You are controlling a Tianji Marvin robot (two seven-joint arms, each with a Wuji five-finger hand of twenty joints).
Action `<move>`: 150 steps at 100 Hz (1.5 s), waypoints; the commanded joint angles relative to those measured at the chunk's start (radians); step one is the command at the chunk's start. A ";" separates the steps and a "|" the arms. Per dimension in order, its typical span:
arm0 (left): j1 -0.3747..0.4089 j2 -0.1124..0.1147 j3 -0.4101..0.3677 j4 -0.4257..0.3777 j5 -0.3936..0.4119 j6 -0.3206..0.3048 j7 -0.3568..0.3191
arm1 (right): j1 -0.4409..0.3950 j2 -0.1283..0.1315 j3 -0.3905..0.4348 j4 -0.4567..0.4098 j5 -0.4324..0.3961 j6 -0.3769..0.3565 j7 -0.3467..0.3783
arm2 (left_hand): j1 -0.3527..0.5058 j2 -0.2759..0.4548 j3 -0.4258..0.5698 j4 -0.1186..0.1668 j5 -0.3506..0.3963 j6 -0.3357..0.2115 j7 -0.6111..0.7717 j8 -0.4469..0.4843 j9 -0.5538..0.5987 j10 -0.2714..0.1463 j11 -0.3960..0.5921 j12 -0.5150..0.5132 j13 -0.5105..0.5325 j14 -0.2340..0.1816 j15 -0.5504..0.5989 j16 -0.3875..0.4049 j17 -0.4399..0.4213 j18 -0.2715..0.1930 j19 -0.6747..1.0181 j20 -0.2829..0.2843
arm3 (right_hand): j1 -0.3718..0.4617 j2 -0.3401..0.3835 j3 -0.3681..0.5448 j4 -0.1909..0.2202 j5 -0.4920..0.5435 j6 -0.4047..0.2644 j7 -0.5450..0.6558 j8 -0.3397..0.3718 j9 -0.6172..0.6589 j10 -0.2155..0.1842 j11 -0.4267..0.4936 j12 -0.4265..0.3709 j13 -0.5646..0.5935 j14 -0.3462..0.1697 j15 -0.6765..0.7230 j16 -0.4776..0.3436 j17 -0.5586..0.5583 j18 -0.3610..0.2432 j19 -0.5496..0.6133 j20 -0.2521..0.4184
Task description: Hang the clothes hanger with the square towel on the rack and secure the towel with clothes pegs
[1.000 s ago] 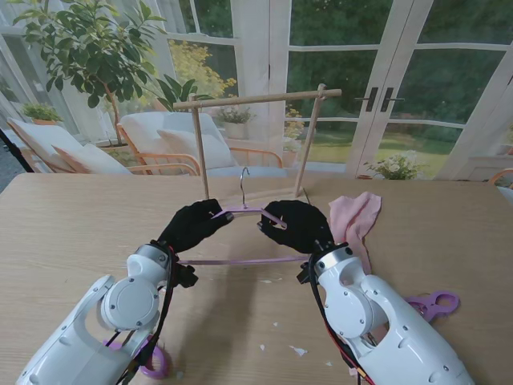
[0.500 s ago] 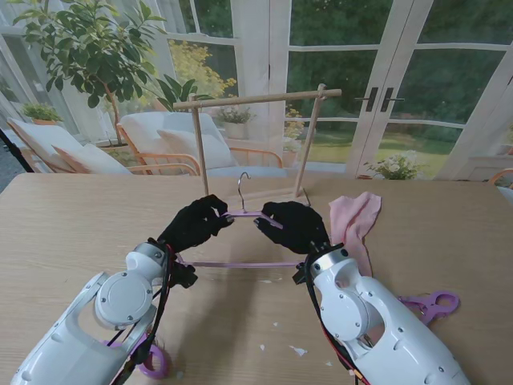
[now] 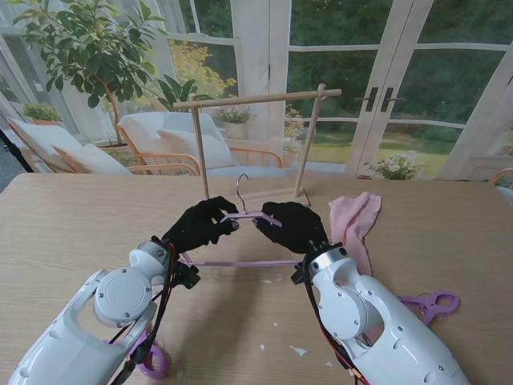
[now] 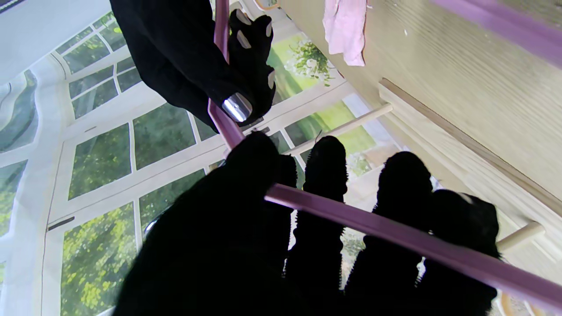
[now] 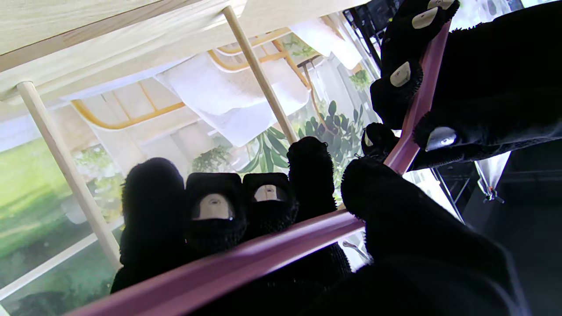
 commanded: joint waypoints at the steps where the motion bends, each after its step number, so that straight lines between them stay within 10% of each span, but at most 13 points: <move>1: -0.003 0.002 0.003 -0.009 0.005 -0.008 -0.028 | -0.001 -0.010 -0.004 -0.010 0.002 0.006 0.013 | 0.123 0.003 -0.050 0.031 0.035 -0.025 -0.015 -0.038 0.033 -0.017 -0.048 0.072 0.011 -0.021 0.038 0.016 0.012 0.002 0.029 -0.001 | 0.031 0.039 -0.005 -0.037 -0.007 0.018 0.021 0.020 0.021 -0.006 0.061 0.018 0.039 -0.035 0.041 0.015 0.016 -0.022 0.073 0.746; 16: -0.007 0.004 0.006 -0.004 0.010 -0.024 -0.035 | 0.000 -0.010 -0.007 -0.012 0.002 0.013 0.016 | 0.306 0.135 -0.218 0.069 0.122 -0.118 0.017 -0.031 0.003 -0.012 0.024 0.152 0.003 -0.015 0.105 0.068 0.025 -0.008 0.070 0.039 | 0.030 0.040 -0.006 -0.035 -0.008 0.019 0.019 0.023 0.021 -0.011 0.059 0.023 0.040 -0.036 0.041 0.017 0.018 -0.023 0.073 0.748; 39: -0.014 -0.005 0.014 0.016 0.005 -0.058 0.004 | -0.003 -0.006 -0.008 -0.026 -0.011 0.030 0.031 | 0.305 0.225 -0.203 0.097 0.173 -0.114 0.193 0.370 0.003 -0.016 0.338 0.255 0.134 -0.091 0.427 0.201 0.310 -0.013 0.360 0.174 | 0.036 0.038 -0.024 -0.024 -0.025 -0.014 -0.013 -0.001 -0.016 -0.016 0.004 0.006 -0.009 -0.026 -0.006 0.001 -0.023 -0.034 0.036 0.736; 53: -0.019 -0.007 0.017 0.028 0.029 -0.071 0.019 | -0.005 -0.004 -0.005 -0.031 -0.015 0.031 0.037 | 0.281 0.225 -0.188 0.128 0.206 -0.141 0.211 0.525 0.070 -0.046 0.445 0.306 0.290 -0.171 0.585 0.161 0.622 -0.153 0.670 -0.186 | 0.013 0.002 -0.014 -0.011 -0.079 -0.032 -0.089 -0.090 -0.103 0.003 -0.103 -0.071 -0.107 0.013 -0.099 -0.056 -0.103 -0.038 -0.030 0.707; 67: -0.021 -0.009 0.020 0.034 0.049 -0.075 0.036 | -0.013 0.004 0.005 -0.044 -0.035 0.023 0.056 | 0.219 0.194 -0.100 0.136 0.198 -0.154 0.229 0.568 0.109 -0.076 0.481 0.317 0.405 -0.232 0.662 0.101 0.638 -0.257 0.708 -0.062 | -0.151 -0.056 0.099 0.035 -0.149 -0.006 -0.281 -0.135 -0.256 -0.006 -0.280 -0.229 -0.265 0.038 -0.287 -0.227 -0.216 -0.014 -0.196 0.628; 100: -0.015 -0.012 0.015 0.026 0.051 -0.051 0.049 | -0.054 0.021 0.049 -0.104 -0.083 -0.013 0.098 | 0.227 0.197 -0.094 0.133 0.161 -0.136 0.239 0.568 0.099 -0.084 0.479 0.309 0.394 -0.218 0.646 0.097 0.635 -0.235 0.708 -0.066 | -0.334 -0.100 0.000 0.072 -0.417 0.058 -0.723 -0.250 -0.608 0.012 -0.744 -0.697 -0.554 0.048 -0.904 -0.555 -0.419 0.079 -0.700 0.466; 150: 0.002 -0.014 -0.019 0.017 0.064 -0.020 0.062 | -0.176 0.019 0.206 -0.224 -0.107 0.014 0.063 | 0.166 0.159 -0.017 0.135 0.163 -0.153 0.254 0.562 0.139 -0.108 0.503 0.287 0.535 -0.295 0.701 0.037 0.651 -0.361 0.708 0.044 | -0.278 -0.033 -0.092 0.095 -0.407 0.077 -0.773 -0.256 -0.609 0.025 -0.791 -0.769 -0.566 0.062 -0.989 -0.591 -0.417 0.109 -0.820 0.452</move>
